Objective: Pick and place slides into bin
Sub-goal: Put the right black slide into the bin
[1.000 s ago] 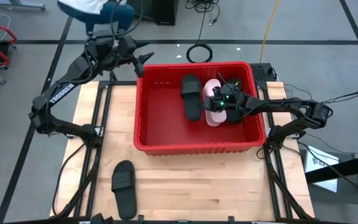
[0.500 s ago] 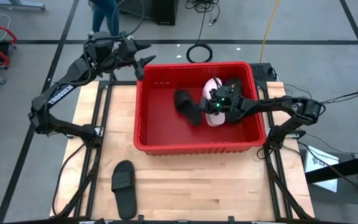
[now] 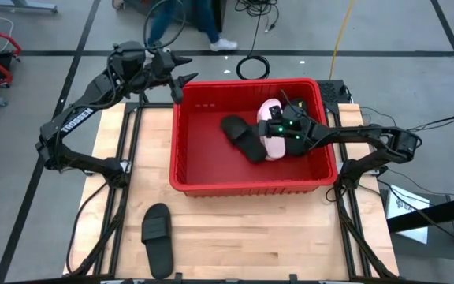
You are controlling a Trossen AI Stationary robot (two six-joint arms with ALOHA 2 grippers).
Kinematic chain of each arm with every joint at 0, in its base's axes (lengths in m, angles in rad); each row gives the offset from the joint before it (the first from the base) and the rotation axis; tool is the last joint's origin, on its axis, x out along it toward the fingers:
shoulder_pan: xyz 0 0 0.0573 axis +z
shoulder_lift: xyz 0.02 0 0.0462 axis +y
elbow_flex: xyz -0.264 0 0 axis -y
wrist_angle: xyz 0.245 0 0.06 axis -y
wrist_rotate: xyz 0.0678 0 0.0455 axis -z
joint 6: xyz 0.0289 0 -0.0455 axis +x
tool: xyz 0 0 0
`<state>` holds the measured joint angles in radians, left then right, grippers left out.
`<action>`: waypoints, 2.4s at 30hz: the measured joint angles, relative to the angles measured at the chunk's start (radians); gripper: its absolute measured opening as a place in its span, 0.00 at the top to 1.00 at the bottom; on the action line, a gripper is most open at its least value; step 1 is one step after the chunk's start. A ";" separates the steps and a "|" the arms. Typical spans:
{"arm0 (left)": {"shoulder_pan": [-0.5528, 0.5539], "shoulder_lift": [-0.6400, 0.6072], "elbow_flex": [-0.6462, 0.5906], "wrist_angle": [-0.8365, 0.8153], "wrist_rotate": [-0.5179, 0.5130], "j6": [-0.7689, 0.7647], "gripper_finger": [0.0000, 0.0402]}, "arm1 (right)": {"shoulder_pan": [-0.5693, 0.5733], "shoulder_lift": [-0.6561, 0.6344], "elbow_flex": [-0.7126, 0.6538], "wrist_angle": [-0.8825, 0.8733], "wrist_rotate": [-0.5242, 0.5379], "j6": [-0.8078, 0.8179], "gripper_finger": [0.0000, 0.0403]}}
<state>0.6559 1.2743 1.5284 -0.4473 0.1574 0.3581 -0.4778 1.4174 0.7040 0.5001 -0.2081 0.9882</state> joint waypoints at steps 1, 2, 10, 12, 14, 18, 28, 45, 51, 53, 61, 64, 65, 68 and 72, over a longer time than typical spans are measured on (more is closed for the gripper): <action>0.000 0.000 0.000 0.000 0.000 0.000 0.44 | 0.000 -0.004 0.000 0.004 -0.008 -0.009 0.58; 0.000 0.000 0.000 0.000 0.000 0.000 0.44 | 0.000 -0.005 0.000 0.005 -0.028 -0.024 0.58; -0.004 -0.015 0.000 0.005 -0.005 0.004 0.44 | -0.005 -0.004 0.020 -0.065 -0.157 -0.405 0.58; -0.007 -0.017 0.000 0.005 -0.008 0.005 0.44 | -0.005 -0.004 0.038 -0.147 -0.161 -0.533 0.58; -0.007 -0.019 0.000 0.009 -0.010 0.006 0.44 | -0.005 -0.004 0.058 -0.240 -0.139 -0.675 0.58; -0.007 -0.021 0.000 0.014 -0.021 0.003 0.44 | 0.003 -0.003 0.097 -0.339 -0.018 -0.988 0.58; -0.007 -0.021 0.000 0.031 -0.028 -0.024 0.44 | 0.041 0.013 0.142 -0.365 0.344 -1.498 0.58; -0.007 -0.021 0.000 0.038 -0.029 -0.065 0.44 | 0.114 0.227 0.141 -0.275 0.424 -1.757 0.58; -0.009 -0.021 0.000 0.038 -0.029 -0.076 0.44 | 0.113 0.296 0.141 -0.163 0.469 -1.767 0.58; -0.011 -0.021 0.000 0.037 -0.029 -0.076 0.44 | 0.113 0.312 0.141 -0.106 0.513 -1.777 0.58; -0.011 -0.021 0.000 0.034 -0.029 -0.080 0.44 | 0.113 0.349 0.192 -0.123 0.520 -1.803 0.59; -0.011 -0.021 0.000 0.033 -0.029 -0.080 0.44 | 0.113 0.349 0.204 -0.182 0.521 -1.812 0.65; -0.011 -0.021 0.000 0.033 -0.029 -0.080 0.44 | 0.113 0.349 0.205 -0.193 0.520 -1.812 0.68; -0.011 -0.021 0.000 0.033 -0.029 -0.081 0.44 | 0.114 0.349 0.205 -0.224 0.523 -1.795 0.81; -0.011 -0.021 0.000 0.033 -0.029 -0.084 0.44 | 0.125 0.347 0.206 -0.234 0.558 -1.764 0.97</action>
<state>0.6453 1.2537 1.5288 -0.4141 0.1287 0.2745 -0.3528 1.7641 0.9100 0.2658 0.3501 -0.7754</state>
